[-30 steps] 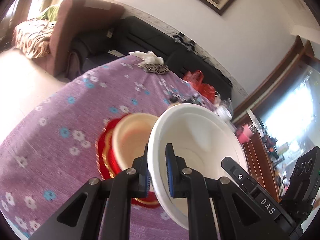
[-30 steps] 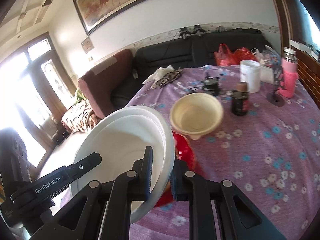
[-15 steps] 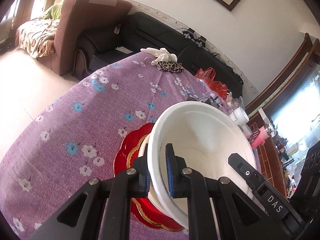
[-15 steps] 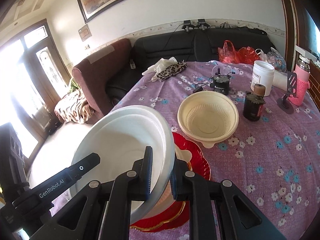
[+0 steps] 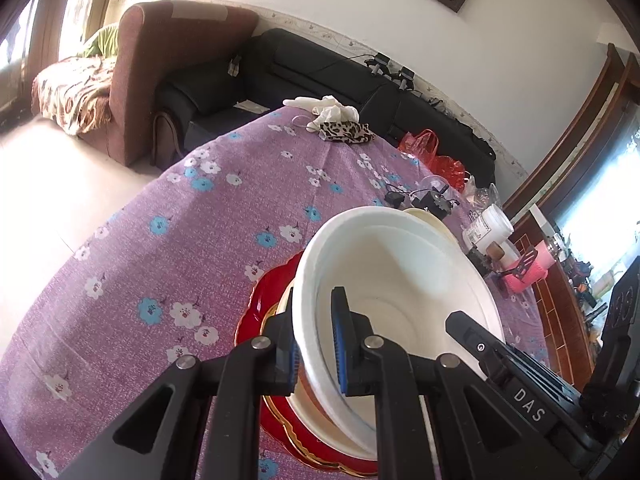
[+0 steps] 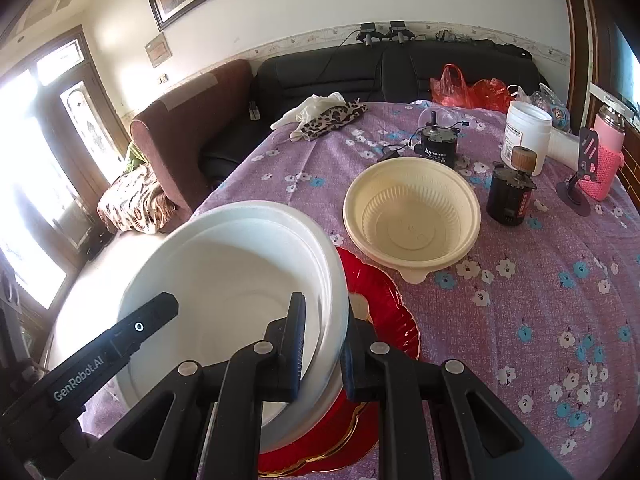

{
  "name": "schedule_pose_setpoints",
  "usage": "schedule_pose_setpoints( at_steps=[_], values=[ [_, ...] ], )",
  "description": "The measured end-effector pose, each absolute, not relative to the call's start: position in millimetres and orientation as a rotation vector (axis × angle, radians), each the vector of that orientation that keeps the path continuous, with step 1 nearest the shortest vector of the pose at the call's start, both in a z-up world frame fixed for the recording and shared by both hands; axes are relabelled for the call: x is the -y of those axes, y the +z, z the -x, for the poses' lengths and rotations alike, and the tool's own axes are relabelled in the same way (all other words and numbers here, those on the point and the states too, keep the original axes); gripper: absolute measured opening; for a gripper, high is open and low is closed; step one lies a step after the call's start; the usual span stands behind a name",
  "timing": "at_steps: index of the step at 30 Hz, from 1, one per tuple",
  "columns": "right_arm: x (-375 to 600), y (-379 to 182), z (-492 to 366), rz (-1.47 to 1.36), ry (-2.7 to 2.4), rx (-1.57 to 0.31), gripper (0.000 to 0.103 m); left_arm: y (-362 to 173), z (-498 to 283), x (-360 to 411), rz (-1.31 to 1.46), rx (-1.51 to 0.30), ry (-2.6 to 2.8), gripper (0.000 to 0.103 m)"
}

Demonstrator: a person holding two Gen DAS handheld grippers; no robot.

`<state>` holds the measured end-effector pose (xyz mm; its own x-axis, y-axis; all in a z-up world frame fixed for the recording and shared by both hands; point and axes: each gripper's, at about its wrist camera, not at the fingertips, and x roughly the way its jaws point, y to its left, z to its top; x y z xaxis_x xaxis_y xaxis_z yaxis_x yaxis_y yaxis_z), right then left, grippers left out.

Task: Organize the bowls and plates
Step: 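Carry the white bowl with both grippers over the beige bowl on the plates, then lower the white bowl into the beige bowl and open both grippers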

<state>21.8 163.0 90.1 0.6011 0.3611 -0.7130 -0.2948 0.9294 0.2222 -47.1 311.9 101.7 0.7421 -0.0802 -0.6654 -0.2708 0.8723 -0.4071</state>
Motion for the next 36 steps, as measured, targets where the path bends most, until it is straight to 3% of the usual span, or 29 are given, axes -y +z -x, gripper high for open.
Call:
schedule_pose_setpoints(
  at_steps=[21,23,27,31,36],
  values=[
    [-163,88,-20,-0.069,0.368,-0.841,0.018,114,56,-301,0.419,-0.697,0.159,0.013],
    [-162,88,-20,-0.075,0.364,-0.84,0.018,116,57,-299,0.403,-0.694,0.164,0.016],
    [-158,89,-20,-0.101,0.361,-0.839,0.022,122,62,-298,0.393,-0.671,0.178,0.045],
    [-157,95,-17,-0.099,0.354,-0.808,0.038,131,69,-295,0.372,-0.643,0.182,0.054],
    [-151,104,-11,-0.1,0.351,-0.78,0.038,141,78,-286,0.333,-0.617,0.175,0.062]
  ],
)
